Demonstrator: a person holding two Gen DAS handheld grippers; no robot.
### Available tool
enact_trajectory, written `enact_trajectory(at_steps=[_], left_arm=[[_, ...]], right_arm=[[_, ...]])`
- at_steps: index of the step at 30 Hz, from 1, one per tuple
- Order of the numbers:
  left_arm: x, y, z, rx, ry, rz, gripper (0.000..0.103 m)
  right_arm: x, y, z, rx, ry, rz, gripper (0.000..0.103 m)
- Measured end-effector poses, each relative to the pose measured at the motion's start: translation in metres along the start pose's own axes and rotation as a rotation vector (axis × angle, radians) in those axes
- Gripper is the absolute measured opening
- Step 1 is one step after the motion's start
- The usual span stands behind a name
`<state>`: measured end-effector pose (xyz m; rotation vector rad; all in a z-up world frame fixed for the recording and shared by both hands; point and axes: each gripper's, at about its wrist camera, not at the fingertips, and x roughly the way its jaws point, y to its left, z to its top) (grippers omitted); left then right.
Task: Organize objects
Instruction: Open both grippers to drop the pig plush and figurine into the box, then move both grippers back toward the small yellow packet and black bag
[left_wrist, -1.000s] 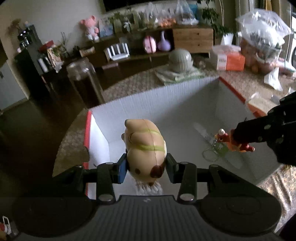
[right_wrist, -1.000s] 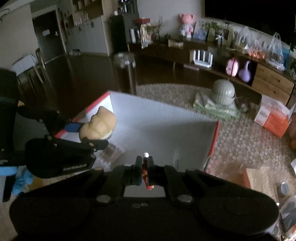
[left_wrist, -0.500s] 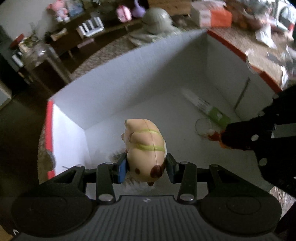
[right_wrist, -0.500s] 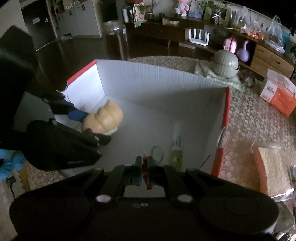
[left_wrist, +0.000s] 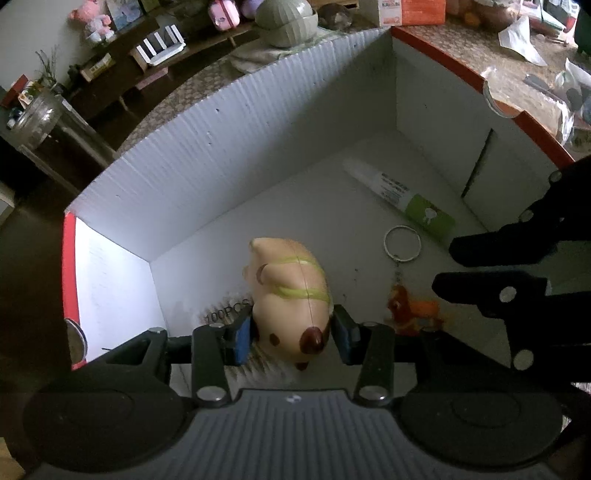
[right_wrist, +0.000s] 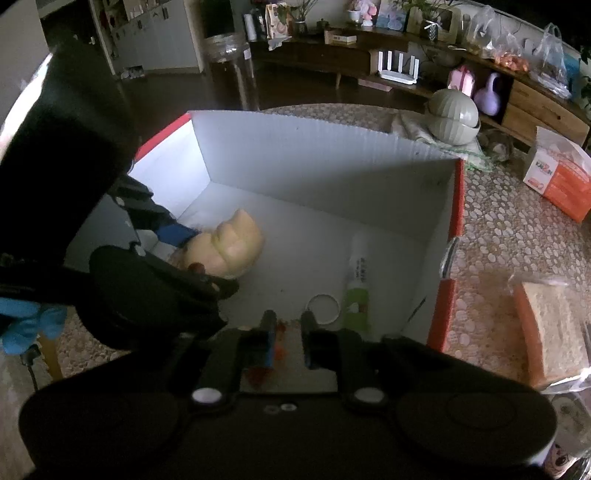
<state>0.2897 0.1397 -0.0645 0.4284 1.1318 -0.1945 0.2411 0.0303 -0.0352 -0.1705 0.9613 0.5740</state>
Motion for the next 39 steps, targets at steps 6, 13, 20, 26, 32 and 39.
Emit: enact_trajectory(at_steps=[6,13,20,26,32,39], left_arm=[[-0.007,-0.003,0.0,0.013,-0.032,0.036,0.069],[-0.018,-0.001,-0.005,-0.021,-0.052,0.041,0.069],[-0.042,0.01,-0.015,-0.099,-0.113,0.039,0.069],[-0.071,0.01,-0.028,-0.158,-0.185,0.018,0.069],[-0.104,0.002,-0.041,-0.21,-0.257,-0.004,0.069],[-0.137,-0.022,-0.06,-0.231,-0.325,-0.043,0.073]], right_arm=[[-0.011,-0.001,-0.002,0.008,-0.013,0.027,0.02],[-0.03,-0.001,-0.007,0.009,-0.045,0.049,0.025],[-0.055,-0.005,-0.013,0.016,-0.088,0.051,0.026],[-0.084,-0.008,-0.019,0.019,-0.138,0.063,0.028],[-0.11,-0.012,-0.032,0.022,-0.178,0.078,0.029],[-0.136,-0.02,-0.047,0.032,-0.219,0.089,0.031]])
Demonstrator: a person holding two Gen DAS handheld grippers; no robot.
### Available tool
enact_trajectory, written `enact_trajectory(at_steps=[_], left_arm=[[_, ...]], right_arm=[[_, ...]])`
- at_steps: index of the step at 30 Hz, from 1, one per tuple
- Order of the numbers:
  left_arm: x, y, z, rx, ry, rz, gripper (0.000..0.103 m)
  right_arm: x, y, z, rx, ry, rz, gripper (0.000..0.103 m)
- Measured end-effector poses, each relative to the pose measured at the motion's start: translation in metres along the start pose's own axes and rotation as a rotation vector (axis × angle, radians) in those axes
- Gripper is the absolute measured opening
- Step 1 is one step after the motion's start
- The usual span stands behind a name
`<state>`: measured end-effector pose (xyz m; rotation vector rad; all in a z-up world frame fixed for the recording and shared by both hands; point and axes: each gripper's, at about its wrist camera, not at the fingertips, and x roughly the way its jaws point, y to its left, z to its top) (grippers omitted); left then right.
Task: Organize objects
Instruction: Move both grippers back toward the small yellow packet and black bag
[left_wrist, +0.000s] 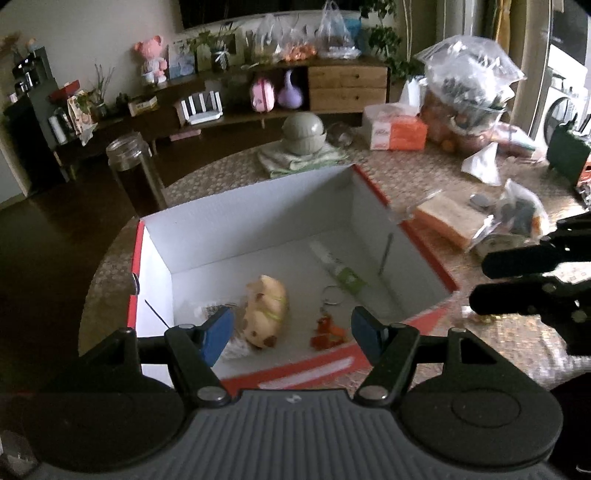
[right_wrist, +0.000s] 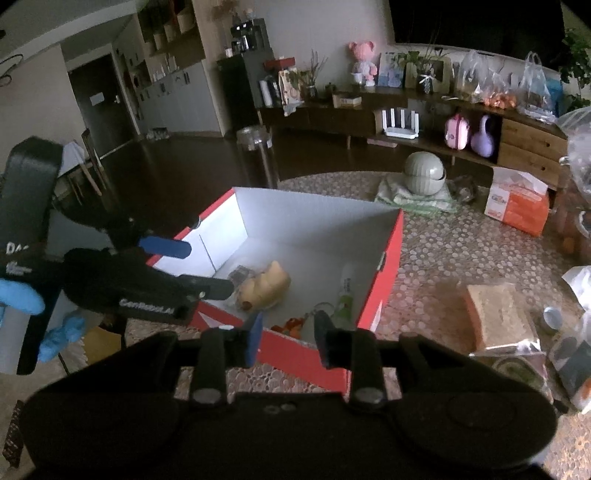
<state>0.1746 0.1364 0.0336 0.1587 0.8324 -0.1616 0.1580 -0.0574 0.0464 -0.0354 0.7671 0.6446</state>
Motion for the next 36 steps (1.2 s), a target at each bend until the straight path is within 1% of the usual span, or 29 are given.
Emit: enact_trajectory(at_steps=[1,6,8,9,12,14,15,17,18,19,25,27,30,32,35,36], left_arm=[[-0.004,-0.003,-0.002,-0.002,-0.008,-0.001,0.074],[-0.025,-0.017,-0.01,-0.02,-0.052,-0.011,0.074],[-0.032,-0.022,-0.013,-0.037,-0.066,-0.014,0.077],[-0.035,-0.024,-0.015,-0.047,-0.072,-0.012,0.08],[-0.041,-0.033,-0.021,-0.06,-0.092,-0.006,0.081],[-0.044,-0.038,-0.026,-0.064,-0.108,0.021,0.081],[-0.045,-0.04,-0.028,-0.072,-0.111,0.028,0.081],[-0.046,-0.041,-0.032,-0.1,-0.113,0.033,0.081],[-0.046,-0.041,-0.034,-0.121,-0.115,0.033,0.082],[-0.046,-0.042,-0.037,-0.134,-0.115,0.027,0.084],[-0.042,-0.051,-0.051,-0.169,-0.107,-0.015,0.084],[-0.04,-0.055,-0.055,-0.194,-0.101,-0.039,0.084],[-0.036,-0.061,-0.059,-0.225,-0.095,-0.072,0.091],[-0.036,-0.066,-0.062,-0.231,-0.107,-0.084,0.091],[-0.035,-0.075,-0.065,-0.232,-0.129,-0.102,0.091],[-0.034,-0.078,-0.065,-0.232,-0.141,-0.113,0.092]], right_arm=[[-0.005,-0.001,-0.002,0.001,-0.007,-0.001,0.032],[-0.023,-0.004,-0.012,0.007,-0.033,-0.016,0.034],[-0.028,-0.005,-0.016,0.009,-0.04,-0.013,0.037],[-0.031,-0.006,-0.018,0.007,-0.044,-0.015,0.038],[-0.039,-0.006,-0.026,0.002,-0.061,-0.023,0.047],[-0.044,-0.007,-0.03,0.009,-0.078,-0.027,0.055],[-0.046,-0.008,-0.032,0.014,-0.084,-0.022,0.056],[-0.049,-0.009,-0.037,0.023,-0.092,-0.01,0.067],[-0.051,-0.009,-0.038,0.025,-0.097,-0.008,0.068],[-0.053,-0.009,-0.04,0.025,-0.103,-0.007,0.069],[-0.065,-0.012,-0.051,0.019,-0.121,-0.003,0.078],[-0.07,-0.013,-0.057,0.012,-0.125,-0.007,0.08],[-0.078,-0.02,-0.067,0.007,-0.129,-0.026,0.085],[-0.084,-0.028,-0.074,0.017,-0.131,-0.04,0.088],[-0.091,-0.042,-0.089,0.046,-0.132,-0.087,0.089],[-0.092,-0.046,-0.093,0.057,-0.129,-0.095,0.089]])
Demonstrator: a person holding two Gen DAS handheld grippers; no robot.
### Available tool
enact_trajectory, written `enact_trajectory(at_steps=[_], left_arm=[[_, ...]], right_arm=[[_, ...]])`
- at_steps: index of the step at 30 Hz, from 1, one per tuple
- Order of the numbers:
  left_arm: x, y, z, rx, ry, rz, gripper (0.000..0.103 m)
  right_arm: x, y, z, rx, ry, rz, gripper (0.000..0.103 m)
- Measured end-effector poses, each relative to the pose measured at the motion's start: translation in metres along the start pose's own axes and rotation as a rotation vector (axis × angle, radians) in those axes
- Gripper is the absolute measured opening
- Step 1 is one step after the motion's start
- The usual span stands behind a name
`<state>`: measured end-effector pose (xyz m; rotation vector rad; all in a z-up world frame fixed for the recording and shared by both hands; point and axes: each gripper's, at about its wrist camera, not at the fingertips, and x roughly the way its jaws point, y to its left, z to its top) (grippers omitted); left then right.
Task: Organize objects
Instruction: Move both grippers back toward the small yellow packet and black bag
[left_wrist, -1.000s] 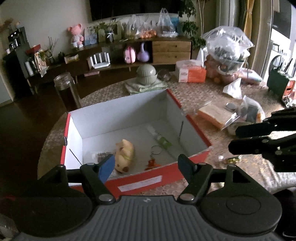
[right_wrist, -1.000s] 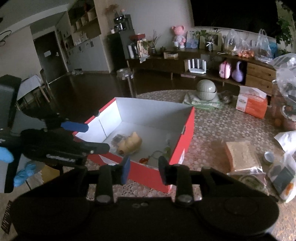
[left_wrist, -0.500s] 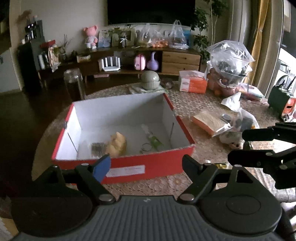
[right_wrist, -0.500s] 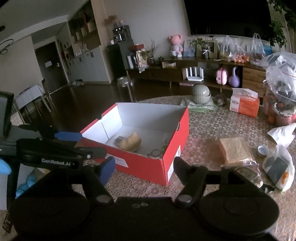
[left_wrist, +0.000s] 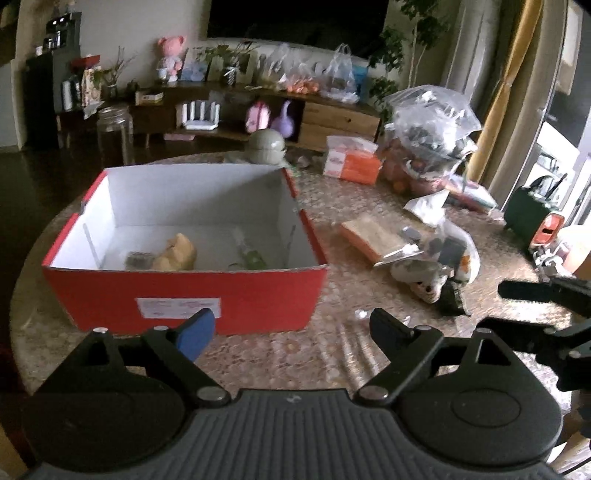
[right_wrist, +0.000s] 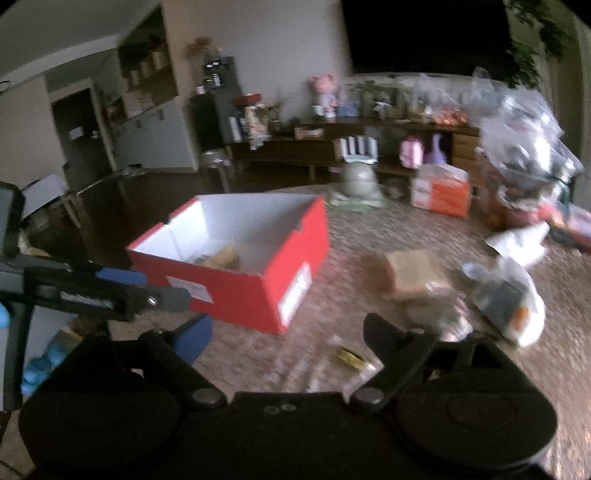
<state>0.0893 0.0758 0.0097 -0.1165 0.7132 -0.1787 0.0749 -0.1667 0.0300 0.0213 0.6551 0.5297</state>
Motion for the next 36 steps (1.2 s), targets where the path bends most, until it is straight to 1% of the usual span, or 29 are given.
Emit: enact_trajectory(at_steps=[1,4,8,11,14,17,20,24,26,33,36], left_arm=[[0.002,-0.003,-0.001,0.001,-0.003,-0.011,0.103],[0.009,-0.013,-0.005,0.003,-0.014,-0.046,0.103],[0.023,-0.03,-0.012,0.015,-0.004,-0.067,0.103],[0.033,-0.045,-0.014,0.048,-0.004,-0.089,0.103],[0.042,-0.06,-0.018,0.08,0.024,-0.133,0.103],[0.049,-0.073,-0.023,0.093,0.015,-0.146,0.103],[0.061,-0.082,-0.025,0.087,0.034,-0.137,0.103],[0.081,-0.09,-0.029,0.071,0.071,-0.122,0.103],[0.091,-0.095,-0.03,0.081,0.086,-0.109,0.103],[0.121,-0.104,-0.035,0.122,0.101,-0.062,0.103],[0.134,-0.106,-0.035,0.14,0.12,-0.059,0.103]], right_arm=[[-0.002,-0.006,-0.004,0.014,0.005,-0.011,0.089],[-0.006,-0.023,-0.013,0.044,0.013,-0.054,0.089],[-0.013,-0.045,-0.023,0.075,0.016,-0.109,0.089],[-0.017,-0.06,-0.029,0.076,0.015,-0.163,0.089],[-0.018,-0.074,-0.033,0.088,0.018,-0.202,0.089],[-0.018,-0.087,-0.034,0.107,0.018,-0.226,0.089],[-0.015,-0.097,-0.036,0.122,0.021,-0.25,0.089],[-0.008,-0.105,-0.039,0.105,0.027,-0.287,0.089],[-0.004,-0.11,-0.041,0.111,0.036,-0.29,0.088],[0.024,-0.124,-0.042,0.135,0.081,-0.296,0.087],[0.038,-0.128,-0.043,0.134,0.101,-0.301,0.086]])
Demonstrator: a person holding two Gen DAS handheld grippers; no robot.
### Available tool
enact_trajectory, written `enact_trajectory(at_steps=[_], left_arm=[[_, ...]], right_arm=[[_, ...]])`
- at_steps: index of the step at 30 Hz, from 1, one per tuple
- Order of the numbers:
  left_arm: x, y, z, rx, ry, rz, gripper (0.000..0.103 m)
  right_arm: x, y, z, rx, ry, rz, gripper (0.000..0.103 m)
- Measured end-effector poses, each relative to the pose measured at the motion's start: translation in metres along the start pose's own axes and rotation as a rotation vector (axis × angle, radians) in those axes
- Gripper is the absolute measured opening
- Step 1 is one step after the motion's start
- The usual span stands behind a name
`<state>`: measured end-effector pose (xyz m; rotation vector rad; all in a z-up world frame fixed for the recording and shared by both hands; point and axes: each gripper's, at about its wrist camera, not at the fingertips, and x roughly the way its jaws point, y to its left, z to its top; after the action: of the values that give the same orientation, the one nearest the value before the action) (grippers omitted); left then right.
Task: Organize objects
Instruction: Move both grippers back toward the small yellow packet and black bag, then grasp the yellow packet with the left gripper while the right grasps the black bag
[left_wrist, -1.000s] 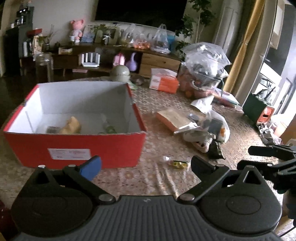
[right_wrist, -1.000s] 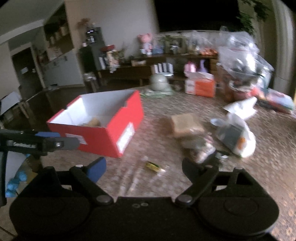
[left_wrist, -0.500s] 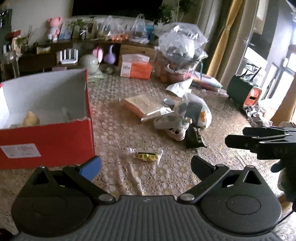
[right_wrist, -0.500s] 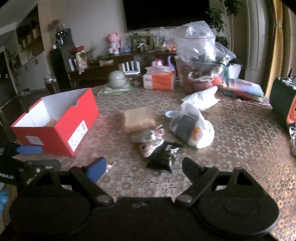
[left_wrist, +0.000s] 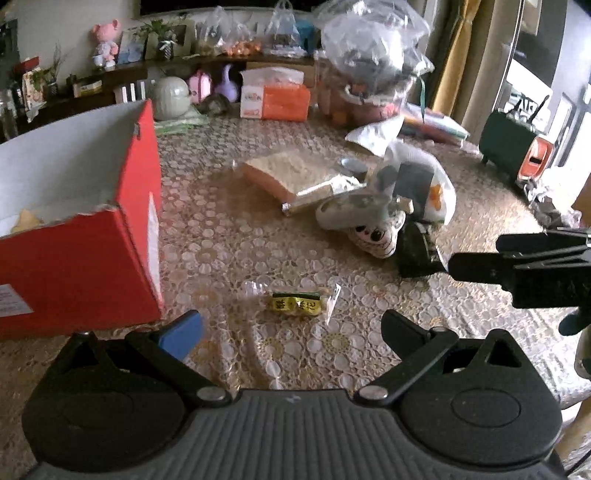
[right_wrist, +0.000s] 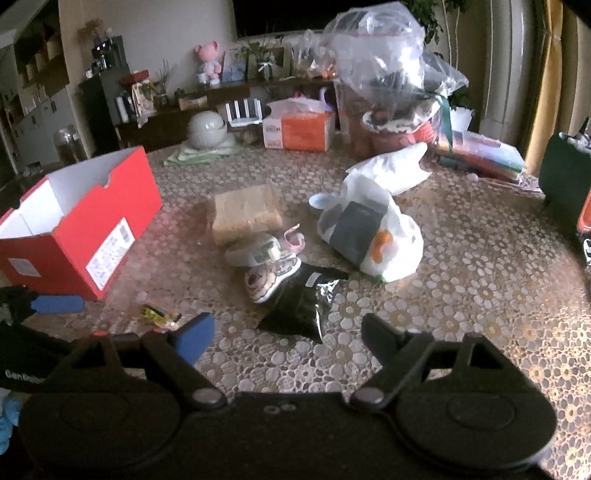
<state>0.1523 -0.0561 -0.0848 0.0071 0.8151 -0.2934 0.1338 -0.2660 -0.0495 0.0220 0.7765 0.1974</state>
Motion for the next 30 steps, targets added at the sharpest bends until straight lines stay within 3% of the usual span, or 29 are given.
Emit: enact_trajectory(at_steps=[19,23,25,30], left_arm=[[0.05,0.005,0.008,0.021,0.029,0.04,0.099],[0.048,0.002,0.009,0.039,0.017,0.047,0.085],[0.046,0.0,0.009,0.051,0.012,0.057,0.071],[0.04,-0.002,0.01,0.072,-0.008,0.057,0.063]], right_arm=[[0.064,0.001,0.008,0.042,0.103,0.006,0.07],[0.068,0.0,0.009,0.045,0.104,-0.021,0.064],[0.068,0.0,0.009,0.042,0.103,-0.035,0.058],[0.064,-0.003,0.006,0.044,0.094,-0.048,0.051]])
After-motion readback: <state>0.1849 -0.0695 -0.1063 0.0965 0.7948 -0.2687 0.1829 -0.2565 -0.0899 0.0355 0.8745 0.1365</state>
